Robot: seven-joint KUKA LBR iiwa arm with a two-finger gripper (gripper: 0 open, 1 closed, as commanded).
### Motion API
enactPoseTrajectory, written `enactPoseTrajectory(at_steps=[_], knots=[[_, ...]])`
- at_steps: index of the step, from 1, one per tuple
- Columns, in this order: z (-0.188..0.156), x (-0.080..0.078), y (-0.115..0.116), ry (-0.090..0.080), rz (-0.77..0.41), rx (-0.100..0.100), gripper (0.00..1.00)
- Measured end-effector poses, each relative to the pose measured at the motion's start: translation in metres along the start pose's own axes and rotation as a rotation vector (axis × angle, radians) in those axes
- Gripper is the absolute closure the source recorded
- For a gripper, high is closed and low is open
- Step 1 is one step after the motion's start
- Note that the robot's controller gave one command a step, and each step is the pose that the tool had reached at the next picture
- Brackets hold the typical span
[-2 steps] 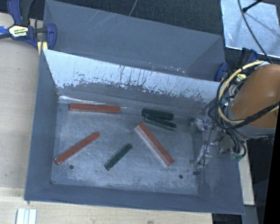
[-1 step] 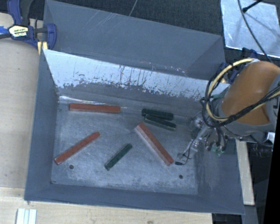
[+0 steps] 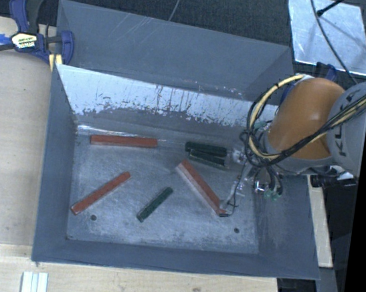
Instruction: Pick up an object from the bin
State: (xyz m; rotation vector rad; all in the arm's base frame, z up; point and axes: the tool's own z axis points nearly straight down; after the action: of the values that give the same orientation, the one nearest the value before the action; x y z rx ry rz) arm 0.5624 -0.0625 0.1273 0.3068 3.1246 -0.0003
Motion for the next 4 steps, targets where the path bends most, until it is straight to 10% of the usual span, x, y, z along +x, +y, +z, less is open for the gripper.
enactPoseTrajectory(at_steps=[1, 2, 4], knots=[[0.044, 0.014, -0.006, -0.001, 0.317, 0.000, 0.00], [0.056, 0.008, 0.007, -0.006, 0.329, -0.001, 1.00], [0.052, 0.009, 0.007, -0.002, 0.328, 0.000, 1.00]])
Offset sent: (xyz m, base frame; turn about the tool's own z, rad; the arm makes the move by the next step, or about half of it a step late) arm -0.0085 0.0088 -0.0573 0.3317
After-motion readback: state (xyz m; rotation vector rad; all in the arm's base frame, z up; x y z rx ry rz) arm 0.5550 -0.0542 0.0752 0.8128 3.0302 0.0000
